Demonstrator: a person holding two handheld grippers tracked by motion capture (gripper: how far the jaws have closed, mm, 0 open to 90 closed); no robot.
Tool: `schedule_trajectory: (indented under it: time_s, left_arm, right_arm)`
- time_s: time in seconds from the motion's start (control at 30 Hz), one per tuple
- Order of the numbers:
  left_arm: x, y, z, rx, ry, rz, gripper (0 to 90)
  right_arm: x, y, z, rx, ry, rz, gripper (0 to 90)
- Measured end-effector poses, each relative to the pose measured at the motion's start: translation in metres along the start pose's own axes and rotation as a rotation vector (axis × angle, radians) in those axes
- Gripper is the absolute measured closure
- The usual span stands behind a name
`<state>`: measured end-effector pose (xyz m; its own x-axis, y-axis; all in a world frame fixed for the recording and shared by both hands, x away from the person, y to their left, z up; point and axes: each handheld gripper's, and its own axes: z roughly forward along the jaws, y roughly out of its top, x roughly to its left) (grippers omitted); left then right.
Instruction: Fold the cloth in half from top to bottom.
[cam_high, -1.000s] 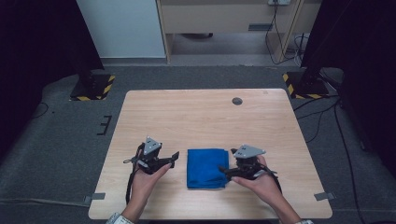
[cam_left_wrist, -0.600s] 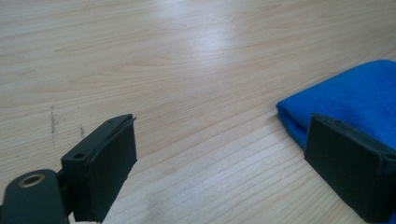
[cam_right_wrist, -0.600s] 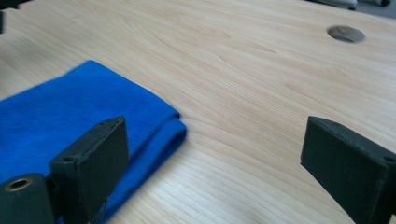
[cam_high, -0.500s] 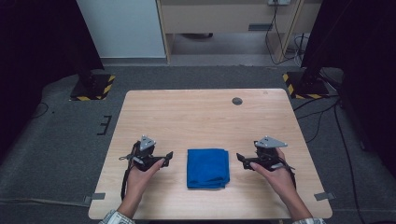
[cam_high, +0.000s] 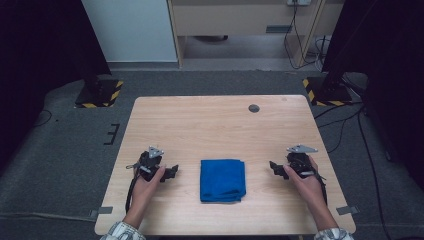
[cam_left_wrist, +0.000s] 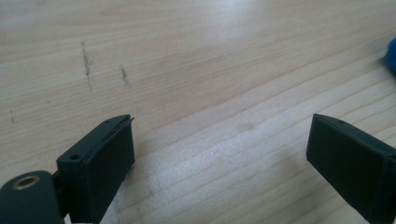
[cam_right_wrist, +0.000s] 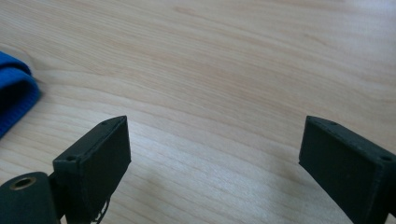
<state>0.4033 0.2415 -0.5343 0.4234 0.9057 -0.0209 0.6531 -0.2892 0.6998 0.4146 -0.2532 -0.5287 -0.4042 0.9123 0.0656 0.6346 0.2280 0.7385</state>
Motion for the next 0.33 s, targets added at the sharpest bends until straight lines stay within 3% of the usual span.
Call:
schedule_trajectory:
  time_s: [0.07, 0.17, 0.33]
  left_arm:
    - [-0.0011, -0.0008, 0.0017, -0.003, 0.011, 0.026, 5.8]
    - [-0.002, -0.0011, 0.0028, -0.003, 0.008, 0.029, 2.2]
    - [-0.002, -0.0009, 0.0031, -0.002, 0.006, 0.031, 1.6]
  right_arm:
    - [-0.0017, -0.0015, 0.0017, 0.014, -0.005, -0.004, 9.1]
    - [-0.0027, -0.0046, 0.0064, 0.04, -0.026, -0.011, 7.9]
    - [-0.0005, -0.0054, 0.0092, 0.038, -0.046, -0.043, 5.9]
